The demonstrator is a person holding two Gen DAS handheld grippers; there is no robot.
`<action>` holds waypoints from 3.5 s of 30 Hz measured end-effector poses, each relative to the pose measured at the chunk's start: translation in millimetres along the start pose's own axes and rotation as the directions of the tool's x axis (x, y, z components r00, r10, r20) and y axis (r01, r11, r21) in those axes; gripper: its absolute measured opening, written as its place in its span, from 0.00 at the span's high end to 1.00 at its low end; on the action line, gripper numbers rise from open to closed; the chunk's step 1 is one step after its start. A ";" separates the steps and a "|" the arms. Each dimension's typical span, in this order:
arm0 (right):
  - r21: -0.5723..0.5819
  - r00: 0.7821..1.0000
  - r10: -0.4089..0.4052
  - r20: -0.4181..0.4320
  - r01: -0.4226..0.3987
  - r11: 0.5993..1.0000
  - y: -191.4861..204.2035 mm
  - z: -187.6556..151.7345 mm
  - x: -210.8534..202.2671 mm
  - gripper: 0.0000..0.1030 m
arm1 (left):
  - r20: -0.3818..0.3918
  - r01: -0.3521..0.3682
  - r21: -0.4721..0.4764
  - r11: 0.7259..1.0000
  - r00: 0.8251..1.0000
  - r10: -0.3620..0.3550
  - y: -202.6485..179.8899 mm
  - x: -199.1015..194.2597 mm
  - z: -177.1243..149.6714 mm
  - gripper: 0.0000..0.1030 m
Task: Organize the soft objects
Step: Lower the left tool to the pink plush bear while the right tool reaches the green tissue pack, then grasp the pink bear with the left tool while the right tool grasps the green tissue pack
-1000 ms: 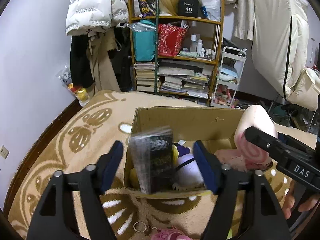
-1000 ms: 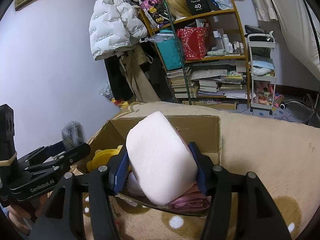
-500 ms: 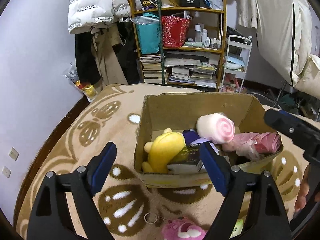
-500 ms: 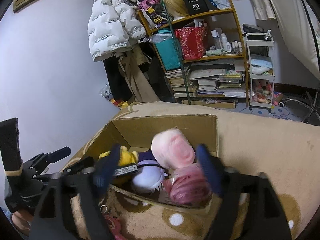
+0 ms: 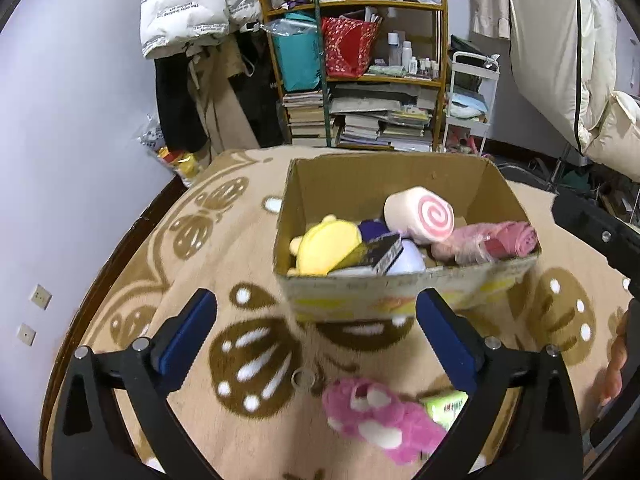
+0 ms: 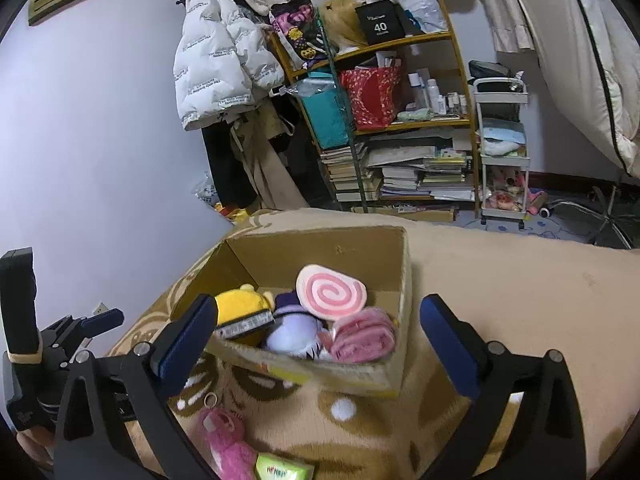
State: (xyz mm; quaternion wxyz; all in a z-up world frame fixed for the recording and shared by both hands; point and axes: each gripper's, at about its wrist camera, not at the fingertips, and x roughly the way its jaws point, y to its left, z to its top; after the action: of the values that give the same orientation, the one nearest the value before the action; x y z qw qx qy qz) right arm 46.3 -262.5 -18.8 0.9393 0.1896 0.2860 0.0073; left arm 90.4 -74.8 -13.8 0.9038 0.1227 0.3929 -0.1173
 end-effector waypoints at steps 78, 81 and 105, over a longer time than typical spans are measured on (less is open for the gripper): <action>-0.125 0.779 -0.076 -0.622 -0.002 0.992 36.1 -140.0 83.4 0.23 | -0.494 0.122 -0.214 0.969 0.842 -0.215 -5.9 109.6 -87.7 0.36; -0.137 0.775 -0.081 -0.626 -0.007 0.991 36.3 -141.2 82.0 0.26 | -0.489 0.114 -0.193 0.975 0.850 -0.196 -9.3 109.8 -88.4 0.37; -0.157 0.769 -0.081 -0.635 -0.027 0.987 43.0 -145.3 85.0 0.40 | -0.462 0.091 -0.148 0.985 0.874 -0.151 -23.9 109.6 -91.8 0.40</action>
State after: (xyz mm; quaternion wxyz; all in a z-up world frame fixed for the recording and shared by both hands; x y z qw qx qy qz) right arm 43.0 -161.1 -159.8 0.7980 0.0971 0.5893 0.0803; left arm 93.2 -81.2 -158.5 0.7777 0.0673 0.6141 -0.1161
